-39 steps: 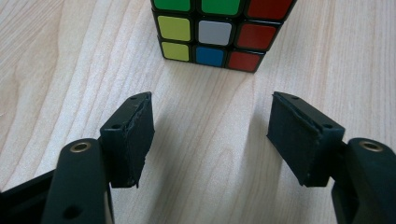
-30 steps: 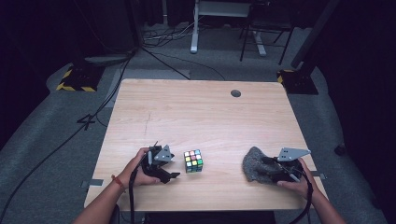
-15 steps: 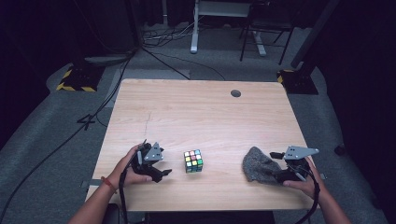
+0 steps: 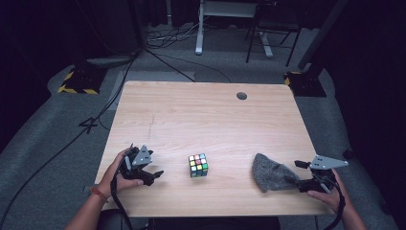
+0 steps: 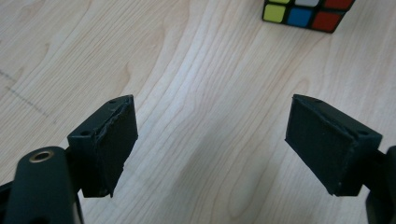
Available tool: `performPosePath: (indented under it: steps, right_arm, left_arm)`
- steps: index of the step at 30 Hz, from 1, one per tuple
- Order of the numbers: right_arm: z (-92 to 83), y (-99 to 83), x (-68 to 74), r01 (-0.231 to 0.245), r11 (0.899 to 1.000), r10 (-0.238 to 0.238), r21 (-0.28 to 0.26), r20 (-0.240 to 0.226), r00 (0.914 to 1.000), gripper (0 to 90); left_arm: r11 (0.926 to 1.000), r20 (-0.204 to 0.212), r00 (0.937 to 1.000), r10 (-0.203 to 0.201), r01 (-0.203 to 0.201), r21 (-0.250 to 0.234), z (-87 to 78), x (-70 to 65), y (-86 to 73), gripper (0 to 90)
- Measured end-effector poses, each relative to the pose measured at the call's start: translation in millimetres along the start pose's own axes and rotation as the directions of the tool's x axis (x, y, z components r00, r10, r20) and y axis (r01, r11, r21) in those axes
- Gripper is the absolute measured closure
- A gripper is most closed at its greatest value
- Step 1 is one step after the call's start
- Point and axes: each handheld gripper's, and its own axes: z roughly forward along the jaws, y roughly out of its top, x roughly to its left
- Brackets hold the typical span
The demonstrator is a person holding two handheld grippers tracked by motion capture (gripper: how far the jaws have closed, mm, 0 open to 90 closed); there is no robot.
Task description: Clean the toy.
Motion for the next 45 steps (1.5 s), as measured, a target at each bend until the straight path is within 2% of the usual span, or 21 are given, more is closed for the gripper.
performPosePath:
  steps: [6, 8, 14, 17, 19, 21, 23, 25, 34, 45]
  right_arm:
    - [-8.4, -18.7, -7.9, -0.06, 0.998, 0.06, -0.034, 0.009, 0.9981, 23.2]
    - [-11.0, -22.5, -8.3, -0.063, 0.997, 0.064, -0.037, 0.017, 0.9978, 23.4]
    - [-12.3, -36.2, -15.2, -0.079, 0.997, 0.08, -0.011, 0.077, 0.9939, 23.6]
    - [-10.5, -45.5, -19.4, -0.107, 0.994, 0.106, 0.006, 0.091, 0.9902, 24.0]
    - [-9.4, -51.4, -21.8, -0.135, 0.99, 0.13, 0.031, 0.132, 0.9828, 24.8]
    - [-11.2, -51.9, -21.7, -0.141, 0.99, 0.136, 0.021, 0.139, 0.9809, 24.7]
    - [-10.3, -52.3, -22.2, -0.149, 0.988, 0.141, 0.039, 0.16, 0.9771, 24.0]
    - [-10.7, -53.3, -24.1, -0.16, 0.987, 0.153, 0.027, 0.158, 0.9755, 24.3]
    - [-10.5, -54.0, -22.9, -0.173, 0.985, 0.165, 0.024, 0.188, 0.9681, 23.8]
    - [-10.3, -54.0, -22.8, -0.18, 0.984, 0.173, 0.019, 0.191, 0.9662, 24.4]
  left_arm:
    - [0.9995, -0.016, 0.9994, -0.029, 0.03, 0.008, 0.3, 4.7, -10.1, 17.1]
    - [0.9991, -0.013, 0.9992, -0.037, 0.038, 0.018, 1.3, 6.0, -13.9, 17.1]
    - [0.9978, -0.003, 0.9982, -0.06, 0.06, 0.027, 3.4, 7.1, -20.9, 17.1]
    - [0.9966, 0.014, 0.9971, -0.075, 0.075, 0.035, 6.1, 6.2, -23.8, 16.6]
    - [0.9955, 0.015, 0.9962, -0.086, 0.086, 0.04, 8.4, 5.6, -25.6, 16.5]
    - [0.9942, 0.021, 0.9944, -0.104, 0.103, 0.032, 9.0, 5.7, -27.3, 16.3]
    - [0.9925, 0.03, 0.9923, -0.12, 0.119, 0.026, 9.2, 6.2, -29.1, 16.3]
    - [0.9852, 0.058, 0.9835, -0.171, 0.172, 0.002, 10.5, 7.2, -34.1, 16.3]
    - [0.982, 0.04, 0.9812, -0.189, 0.189, 0.002, 9.2, 5.5, -35.5, 16.0]
    - [0.9814, 0.041, 0.9806, -0.192, 0.192, 0.002, 9.1, 5.1, -35.7, 16.0]
